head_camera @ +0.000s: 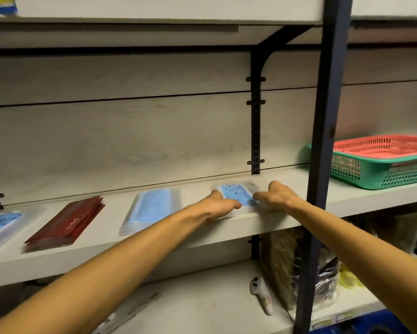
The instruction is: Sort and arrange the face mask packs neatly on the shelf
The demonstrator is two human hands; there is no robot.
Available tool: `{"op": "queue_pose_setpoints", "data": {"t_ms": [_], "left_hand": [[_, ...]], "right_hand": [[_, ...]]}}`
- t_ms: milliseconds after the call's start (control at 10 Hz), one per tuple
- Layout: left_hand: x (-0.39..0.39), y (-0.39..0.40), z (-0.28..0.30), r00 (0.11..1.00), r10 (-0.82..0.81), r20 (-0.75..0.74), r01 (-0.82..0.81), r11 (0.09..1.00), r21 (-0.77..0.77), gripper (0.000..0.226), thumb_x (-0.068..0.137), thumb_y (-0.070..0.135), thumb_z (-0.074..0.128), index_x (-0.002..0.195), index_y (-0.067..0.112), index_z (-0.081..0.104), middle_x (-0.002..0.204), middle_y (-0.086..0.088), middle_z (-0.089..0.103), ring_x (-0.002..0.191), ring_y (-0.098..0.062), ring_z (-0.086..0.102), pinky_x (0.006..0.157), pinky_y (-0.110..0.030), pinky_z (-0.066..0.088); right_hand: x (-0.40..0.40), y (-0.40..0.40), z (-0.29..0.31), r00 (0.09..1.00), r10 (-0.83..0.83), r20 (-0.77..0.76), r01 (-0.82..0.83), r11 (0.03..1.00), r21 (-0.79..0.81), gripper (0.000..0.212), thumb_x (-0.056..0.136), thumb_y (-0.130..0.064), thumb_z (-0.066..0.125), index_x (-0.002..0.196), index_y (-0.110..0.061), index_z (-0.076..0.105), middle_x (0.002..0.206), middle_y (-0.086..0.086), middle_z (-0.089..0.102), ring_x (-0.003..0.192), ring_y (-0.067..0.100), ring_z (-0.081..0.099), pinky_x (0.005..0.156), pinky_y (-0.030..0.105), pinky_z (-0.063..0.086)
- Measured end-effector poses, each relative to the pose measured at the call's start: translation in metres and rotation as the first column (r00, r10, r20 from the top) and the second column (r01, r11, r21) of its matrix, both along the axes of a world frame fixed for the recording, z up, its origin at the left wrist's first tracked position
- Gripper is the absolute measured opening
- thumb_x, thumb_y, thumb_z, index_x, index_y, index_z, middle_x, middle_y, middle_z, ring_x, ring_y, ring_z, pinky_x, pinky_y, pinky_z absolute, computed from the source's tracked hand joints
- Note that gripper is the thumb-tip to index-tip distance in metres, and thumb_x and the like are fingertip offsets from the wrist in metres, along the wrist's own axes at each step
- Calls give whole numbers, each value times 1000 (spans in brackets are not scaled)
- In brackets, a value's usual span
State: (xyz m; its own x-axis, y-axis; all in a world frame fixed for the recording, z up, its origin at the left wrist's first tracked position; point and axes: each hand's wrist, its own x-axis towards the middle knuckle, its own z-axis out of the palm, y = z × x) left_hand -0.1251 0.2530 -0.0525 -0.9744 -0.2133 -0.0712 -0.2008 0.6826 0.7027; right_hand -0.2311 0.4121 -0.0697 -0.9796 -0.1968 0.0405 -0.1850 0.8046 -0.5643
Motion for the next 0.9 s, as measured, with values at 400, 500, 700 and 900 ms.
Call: {"op": "queue_pose_setpoints", "data": {"t_ms": [400,500,700,900], "left_hand": [[2,0,-12,995,98,-11,-96,992,85,52,95,38,62,140,18,45,121,5,50,105,-16,47,73,-24,37],[12,-1,-5,998,35,-48,-39,995,-90,56,97,37,60,142,12,41,137,-3,54,113,-19,52,87,-26,42],[30,-40,23,976,-116,-183,-74,614,-786,62,102,53,40,150,12,37,154,-12,41,138,-33,43,108,-44,38],[52,-90,43,985,82,-151,-171,542,-822,61,103,60,28,137,15,52,141,-13,54,128,-34,51,105,-46,37]], "right_hand": [[9,-17,-9,995,92,-26,-94,991,-100,25,91,-32,63,101,-11,52,103,9,61,93,23,59,67,31,49],[16,-17,-1,983,123,-133,-123,992,13,29,94,-35,58,105,-9,53,109,11,62,99,28,58,76,35,49],[35,-37,30,880,337,-334,-201,902,381,64,101,-56,36,148,-12,39,152,13,42,140,33,34,113,46,34],[52,-72,55,877,343,-336,-210,903,376,71,102,-61,23,157,-17,24,163,10,26,152,32,14,120,53,18]]}}
